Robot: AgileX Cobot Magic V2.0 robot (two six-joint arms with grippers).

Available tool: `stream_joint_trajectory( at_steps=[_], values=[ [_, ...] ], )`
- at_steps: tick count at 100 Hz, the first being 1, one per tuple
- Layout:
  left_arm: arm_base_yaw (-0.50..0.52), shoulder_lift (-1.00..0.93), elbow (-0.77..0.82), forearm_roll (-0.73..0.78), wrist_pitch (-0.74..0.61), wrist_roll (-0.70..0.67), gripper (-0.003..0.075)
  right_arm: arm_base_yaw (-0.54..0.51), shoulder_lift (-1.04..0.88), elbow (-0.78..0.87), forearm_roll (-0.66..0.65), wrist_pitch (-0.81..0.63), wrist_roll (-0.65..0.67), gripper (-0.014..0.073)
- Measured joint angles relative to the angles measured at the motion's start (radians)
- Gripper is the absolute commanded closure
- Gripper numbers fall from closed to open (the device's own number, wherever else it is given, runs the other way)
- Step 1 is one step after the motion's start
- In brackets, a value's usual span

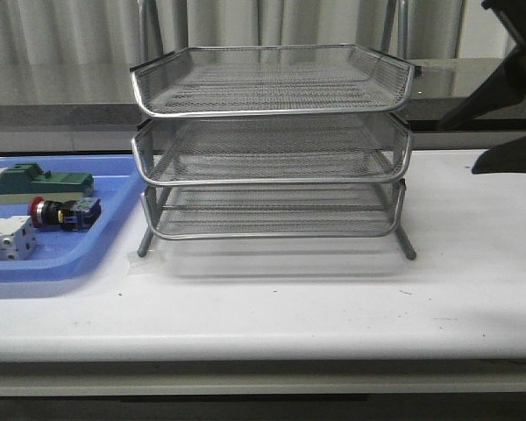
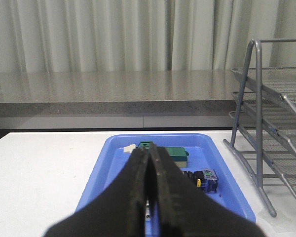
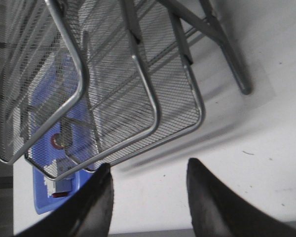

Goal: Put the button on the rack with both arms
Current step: 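Reach the right gripper to the middle wire tray's front rim and grasp it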

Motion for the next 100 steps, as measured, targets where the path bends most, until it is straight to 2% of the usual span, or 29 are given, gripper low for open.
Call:
stream_joint_trajectory(
  at_steps=[8,19,81,90,100],
  values=[
    [0.000,0.000,0.000,0.000,0.000,0.000,0.0741,0.000,0.051,-0.012,0.076,0.034,-0.121,0.0235],
    [0.000,0.000,0.000,0.000,0.000,0.000,0.0741,0.000,0.125,-0.036,0.113,0.063,-0.173,0.0235],
    [0.000,0.000,0.000,0.000,0.000,0.000,0.0741,0.000,0.388,-0.214,0.122,0.172,-0.203,0.0237],
    [0.000,0.000,0.000,0.000,0.000,0.000,0.0741,0.000,0.400,-0.215,0.122,0.174,-0.203,0.0297],
    [0.000,0.000,0.000,0.000,0.000,0.000,0.0741,0.000,0.404,-0.215,0.122,0.176,-0.203,0.0433]
  ],
)
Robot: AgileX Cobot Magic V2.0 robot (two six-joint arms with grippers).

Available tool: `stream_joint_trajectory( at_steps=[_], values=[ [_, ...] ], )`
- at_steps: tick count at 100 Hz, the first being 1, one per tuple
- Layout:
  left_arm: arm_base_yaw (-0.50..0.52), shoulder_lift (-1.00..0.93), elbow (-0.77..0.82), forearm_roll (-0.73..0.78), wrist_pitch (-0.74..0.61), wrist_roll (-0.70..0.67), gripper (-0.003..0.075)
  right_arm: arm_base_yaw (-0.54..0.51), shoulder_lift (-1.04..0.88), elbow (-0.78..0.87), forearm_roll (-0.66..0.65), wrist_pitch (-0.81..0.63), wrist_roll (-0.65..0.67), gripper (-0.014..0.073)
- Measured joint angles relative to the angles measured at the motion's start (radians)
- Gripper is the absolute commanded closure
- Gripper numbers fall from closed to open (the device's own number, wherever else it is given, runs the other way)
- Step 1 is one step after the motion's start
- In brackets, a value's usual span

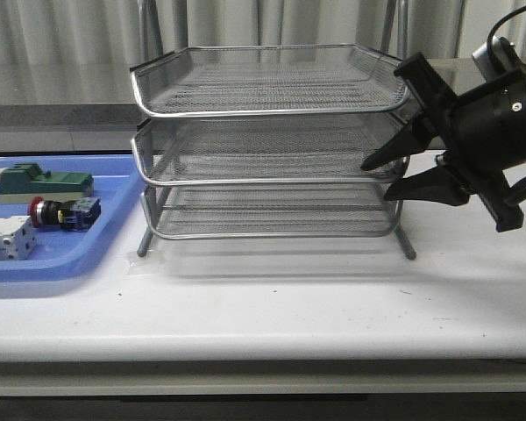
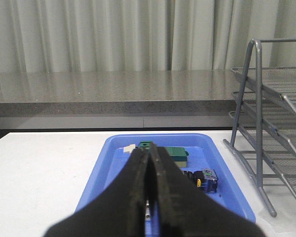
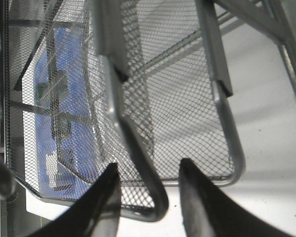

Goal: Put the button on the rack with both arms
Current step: 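Reach the right gripper to the middle wire tray's front rim and grasp it, then pull the middle wire tray outward toward the robot with the right gripper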

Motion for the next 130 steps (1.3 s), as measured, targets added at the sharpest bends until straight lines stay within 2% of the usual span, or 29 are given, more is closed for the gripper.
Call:
stream_joint_trajectory(
  at_steps=[12,21,56,91,109,123,130],
  values=[
    [0.000,0.000,0.000,0.000,0.000,0.000,0.0741,0.000,0.000,0.000,0.003,0.002,0.000,0.0578],
    [0.000,0.000,0.000,0.000,0.000,0.000,0.0741,0.000,0.000,0.000,0.009,0.010,0.002,0.0632],
    [0.000,0.000,0.000,0.000,0.000,0.000,0.0741,-0.004,-0.002,0.049,0.013,0.055,0.002,0.0634],
    [0.000,0.000,0.000,0.000,0.000,0.000,0.0741,-0.008,-0.137,0.262,0.041,0.117,-0.063,0.0634],
    [0.000,0.000,0.000,0.000,0.000,0.000,0.0741,-0.006,-0.242,0.363,0.011,0.121,-0.067,0.0634],
    [0.000,0.000,0.000,0.000,0.000,0.000,0.0741,-0.006,-0.305,0.397,-0.012,0.116,-0.069,0.0604],
    [0.000,0.000,0.000,0.000,0.000,0.000,0.0741,-0.006,-0.321,0.399,-0.018,0.111,-0.071,0.0545]
  ],
)
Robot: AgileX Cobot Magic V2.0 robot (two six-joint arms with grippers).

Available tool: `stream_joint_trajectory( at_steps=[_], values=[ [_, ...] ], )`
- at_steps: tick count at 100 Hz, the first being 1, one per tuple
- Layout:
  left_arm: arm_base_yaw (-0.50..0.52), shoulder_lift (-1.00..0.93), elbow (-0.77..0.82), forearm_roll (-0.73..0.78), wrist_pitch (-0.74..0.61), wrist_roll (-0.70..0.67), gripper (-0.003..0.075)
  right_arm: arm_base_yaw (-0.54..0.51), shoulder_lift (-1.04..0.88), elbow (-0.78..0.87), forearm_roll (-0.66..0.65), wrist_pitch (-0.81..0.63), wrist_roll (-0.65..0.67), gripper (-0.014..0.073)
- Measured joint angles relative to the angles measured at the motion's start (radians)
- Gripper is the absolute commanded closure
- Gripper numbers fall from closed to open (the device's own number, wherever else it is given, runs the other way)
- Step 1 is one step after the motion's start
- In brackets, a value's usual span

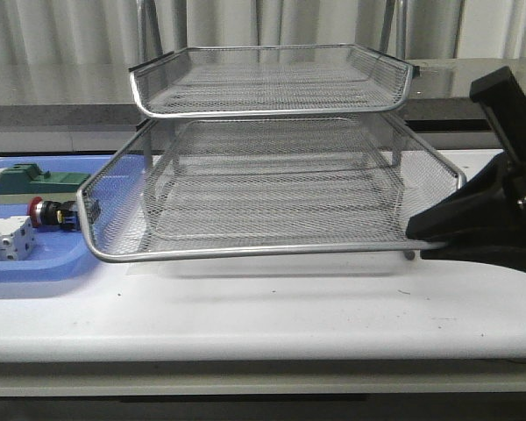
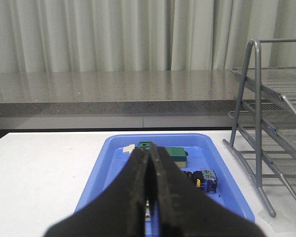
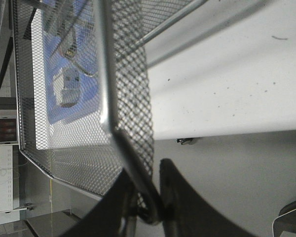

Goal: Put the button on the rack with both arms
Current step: 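Pull the middle wire tray outward toward the robot with the right gripper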

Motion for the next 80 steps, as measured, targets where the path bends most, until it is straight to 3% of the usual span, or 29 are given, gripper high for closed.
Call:
stream_joint_trajectory(
  at_steps=[9,24,29,57,80],
  values=[
    [0.000,0.000,0.000,0.000,0.000,0.000,0.0741,0.002,-0.006,0.000,-0.003,-0.003,-0.018,0.0418],
    [0.000,0.000,0.000,0.000,0.000,0.000,0.0741,0.002,-0.013,0.002,-0.033,-0.002,-0.059,0.0132],
    [0.000,0.000,0.000,0.000,0.000,0.000,0.0741,0.002,-0.015,0.002,-0.042,0.009,-0.064,0.0088],
    [0.000,0.000,0.000,0.000,0.000,0.000,0.0741,0.002,-0.032,0.002,-0.232,0.025,-0.041,0.0086],
    [0.000,0.000,0.000,0.000,0.000,0.000,0.0741,0.002,-0.178,0.000,-0.529,-0.012,0.172,0.0086]
  ],
)
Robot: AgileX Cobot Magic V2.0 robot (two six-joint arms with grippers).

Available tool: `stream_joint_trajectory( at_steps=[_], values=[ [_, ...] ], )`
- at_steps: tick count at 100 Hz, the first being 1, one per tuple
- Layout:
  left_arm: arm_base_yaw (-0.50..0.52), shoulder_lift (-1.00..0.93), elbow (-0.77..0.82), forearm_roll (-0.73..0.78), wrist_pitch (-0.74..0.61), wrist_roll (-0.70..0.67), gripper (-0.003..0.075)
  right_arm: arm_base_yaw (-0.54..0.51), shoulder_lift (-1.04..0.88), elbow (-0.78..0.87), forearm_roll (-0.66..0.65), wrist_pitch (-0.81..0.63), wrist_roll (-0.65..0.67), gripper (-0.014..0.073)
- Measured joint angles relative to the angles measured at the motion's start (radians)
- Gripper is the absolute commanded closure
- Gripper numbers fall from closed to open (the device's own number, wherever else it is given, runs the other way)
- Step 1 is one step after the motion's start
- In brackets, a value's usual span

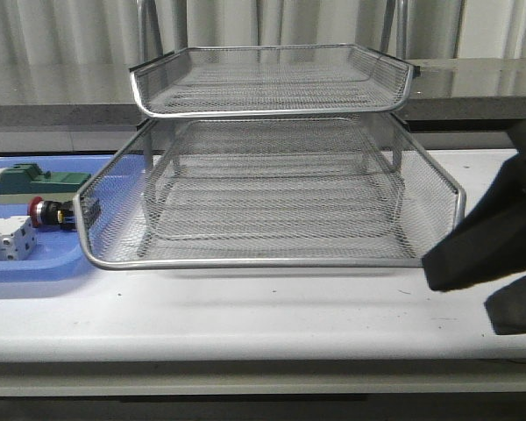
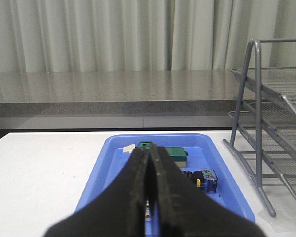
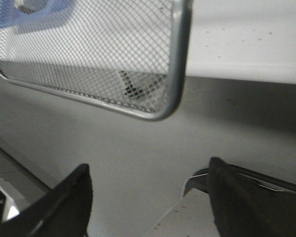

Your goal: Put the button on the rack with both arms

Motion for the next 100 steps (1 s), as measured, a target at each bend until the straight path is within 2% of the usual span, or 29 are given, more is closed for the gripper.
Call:
stream_joint_trajectory(
  at_steps=[19,36,47,56,75,100],
  values=[
    [0.000,0.000,0.000,0.000,0.000,0.000,0.0741,0.000,-0.184,-0.075,-0.396,-0.003,0.333,0.0086],
    [0.000,0.000,0.000,0.000,0.000,0.000,0.0741,0.000,-0.329,-0.193,-0.792,0.078,0.669,0.0086],
    [0.000,0.000,0.000,0.000,0.000,0.000,0.0741,0.000,-0.408,-0.257,-1.017,0.149,0.830,0.0086],
    [0.000,0.000,0.000,0.000,0.000,0.000,0.0741,0.000,-0.472,-0.283,-1.152,0.189,0.930,0.0086],
    [0.000,0.000,0.000,0.000,0.000,0.000,0.0741,0.000,-0.593,-0.296,-1.296,0.241,1.022,0.0086],
    [0.000,0.000,0.000,0.000,0.000,0.000,0.0741,0.000,-0.676,-0.296,-1.329,0.254,1.035,0.0088]
  ],
)
